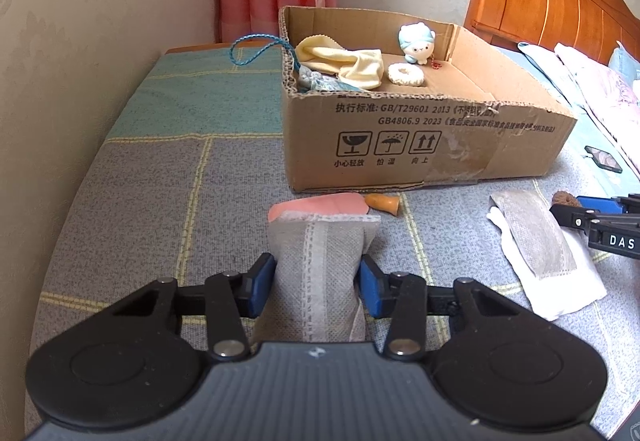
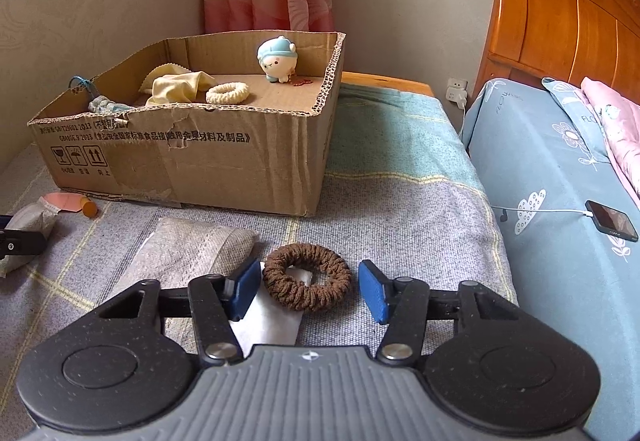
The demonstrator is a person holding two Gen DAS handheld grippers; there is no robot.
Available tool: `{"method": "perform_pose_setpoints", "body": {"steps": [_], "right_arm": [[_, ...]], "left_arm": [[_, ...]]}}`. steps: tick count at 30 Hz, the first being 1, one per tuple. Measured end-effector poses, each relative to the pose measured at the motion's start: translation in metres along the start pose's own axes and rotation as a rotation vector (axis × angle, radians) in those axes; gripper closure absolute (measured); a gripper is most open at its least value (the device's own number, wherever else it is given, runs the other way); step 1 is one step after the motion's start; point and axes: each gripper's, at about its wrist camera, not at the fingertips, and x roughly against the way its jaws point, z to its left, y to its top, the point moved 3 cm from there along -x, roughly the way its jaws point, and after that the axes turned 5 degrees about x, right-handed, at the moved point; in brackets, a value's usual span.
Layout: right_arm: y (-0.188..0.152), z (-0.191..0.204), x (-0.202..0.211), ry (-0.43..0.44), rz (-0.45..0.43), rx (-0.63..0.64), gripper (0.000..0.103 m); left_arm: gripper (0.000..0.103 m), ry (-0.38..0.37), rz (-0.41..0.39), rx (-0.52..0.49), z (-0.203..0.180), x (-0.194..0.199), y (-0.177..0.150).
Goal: Organize soft objects
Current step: 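Grasp the grey mesh bag with the left tool while the right tool grasps the brown scrunchie, then carry the grey mesh bag into the box and open the left tool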
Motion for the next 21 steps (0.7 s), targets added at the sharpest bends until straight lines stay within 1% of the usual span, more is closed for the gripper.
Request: {"method": "perform_pose_setpoints", "body": {"steps": [4, 10, 16, 21], "right_arm": [[0.001, 0.003, 0.002, 0.000, 0.010, 0.008, 0.054], [0.005, 0.003, 0.016, 0.008, -0.009, 0.029, 0.054], [0.009, 0.000, 0.035, 0.017, -0.030, 0.054, 0.054], [0.013, 0.002, 0.054, 0.023, -0.052, 0.091, 0.054]], "left_arm": [[0.068, -0.010, 0.002, -0.004, 0.003, 0.002, 0.001], [0.074, -0.032, 0.015, -0.042, 0.000, 0.009, 0.004], [0.075, -0.066, 0.016, -0.083, -0.005, 0.028, 0.007], [0.075, -0.089, -0.008, -0.118, -0.011, 0.049, 0.013]]}}
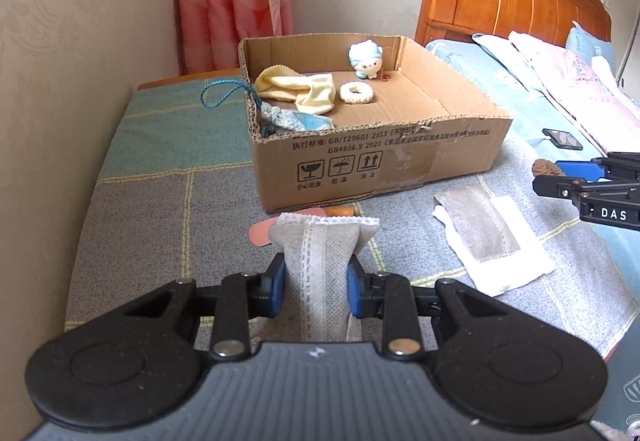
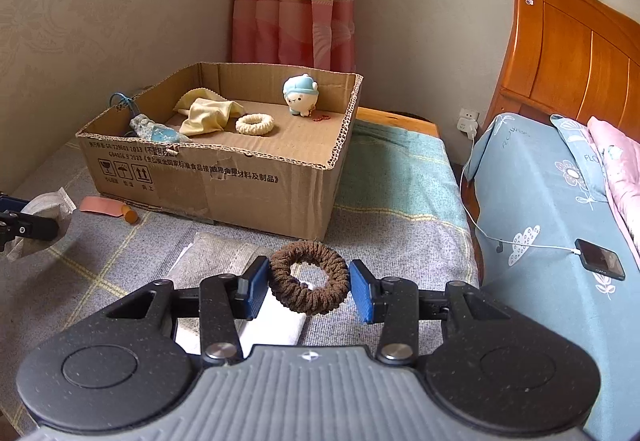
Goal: Organize soft objects
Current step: 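Carry the grey mesh bag into the box and open the left tool, then carry the brown scrunchie into the box and open the right tool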
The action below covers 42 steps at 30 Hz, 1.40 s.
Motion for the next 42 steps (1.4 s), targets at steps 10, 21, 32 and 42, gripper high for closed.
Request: {"method": "perform_pose_setpoints", "body": {"steps": [10, 21, 32, 42], "right_arm": [[0.017, 0.003, 0.025, 0.031, -0.053, 0.037, 0.054], [0.033, 0.003, 0.036, 0.023, -0.097, 0.078, 0.054], [0.037, -0.002, 0.035, 0.006, -0.101, 0.072, 0.054], [0.044, 0.004, 0.031, 0.024, -0.104, 0.080, 0.054]], "left_arm": [[0.075, -0.060, -0.088, -0.102, -0.024, 0.026, 0.044], [0.074, -0.084, -0.183, -0.239, -0.071, -0.004, 0.121], [0.016, -0.064, -0.185, -0.225, -0.083, -0.045, 0.124], [0.003, -0.016, -0.148, -0.131, -0.056, 0.001, 0.078]]}}
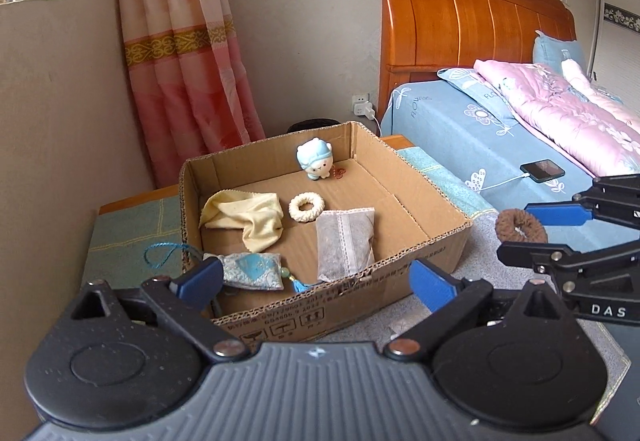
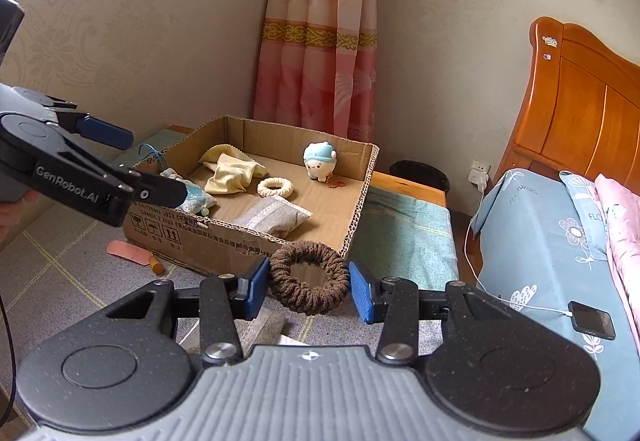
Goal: Organize soft objects
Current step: 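Carry the brown scrunchie into the box and open the right tool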
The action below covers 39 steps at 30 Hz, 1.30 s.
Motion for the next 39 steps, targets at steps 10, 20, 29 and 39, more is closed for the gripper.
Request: {"method": "perform_pose_setpoints", "body": {"steps": [10, 20, 29, 39], "right_arm": [[0.036, 0.001, -0.021, 0.031, -0.004, 0.017, 0.054], [0.080, -0.008, -0.084, -0.008, 0.032, 0.006, 0.054], [0.115, -0.016, -0.137, -0.071, 0.054, -0.015, 0.051], [0.109, -0.012, -0.133, -0.101, 0.065, -0.008, 0.003]], "left_arm": [[0.003, 0.102, -0.008, 0.025, 0.011, 0.023, -0.029], [0.003, 0.127, 0.008, 0.044, 0.028, 0.030, -0.047], [0.003, 0.157, 0.052, 0.092, 0.046, 0.027, -0.063], [0.003, 0.150, 0.058, 0.101, 0.050, 0.030, -0.066]]}}
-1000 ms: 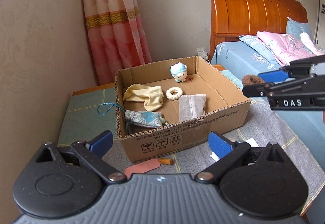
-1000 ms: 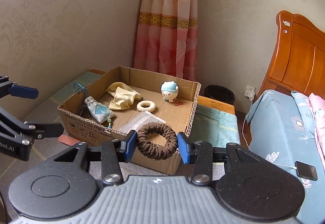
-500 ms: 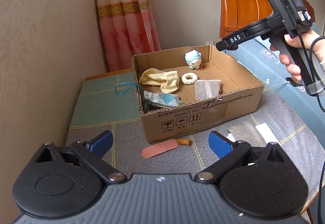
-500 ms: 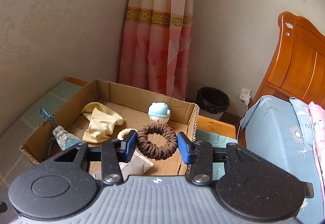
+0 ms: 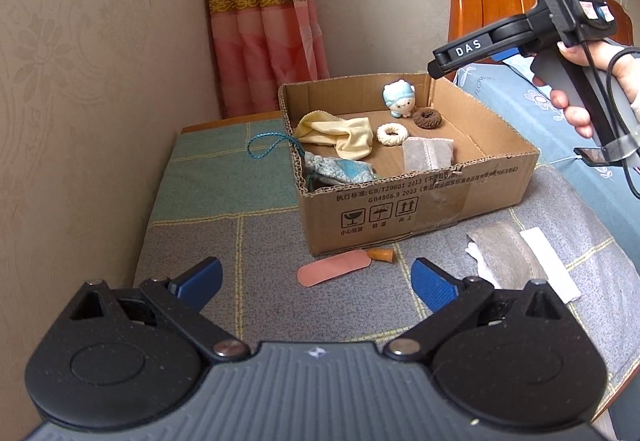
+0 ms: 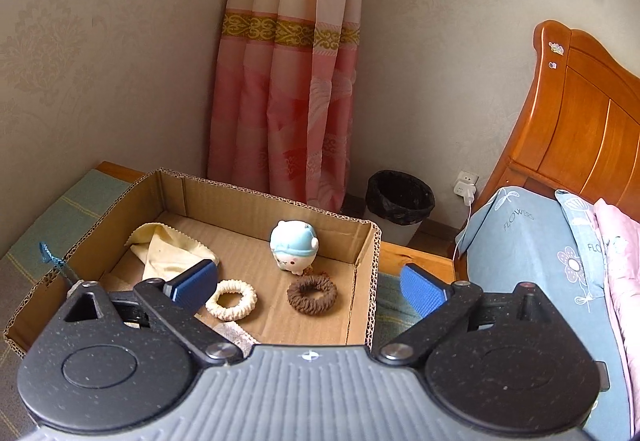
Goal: Organize soft objects
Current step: 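Carry the brown scrunchie into the box and open the right tool, then move the left tool to the pink strip and close on it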
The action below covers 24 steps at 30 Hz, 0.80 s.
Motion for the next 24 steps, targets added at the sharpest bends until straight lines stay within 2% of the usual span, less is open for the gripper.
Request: {"method": "perform_pose_setpoints", "body": {"steps": [10, 17, 24], "right_arm": [[-0.020, 0.009, 0.058, 0.020, -0.047, -0.004, 0.000], [-0.048, 0.013, 0.094, 0.035, -0.069, -0.038, 0.000], [-0.091, 0.023, 0.101, 0.031, -0.018, -0.090, 0.000]], "left_arm": [[0.003, -0.002, -0.002, 0.009, -0.003, 0.005, -0.004], [0.003, -0.001, -0.001, 0.017, -0.004, 0.007, -0.006], [0.003, -0.002, 0.019, 0.028, -0.002, 0.003, -0.010]]}}
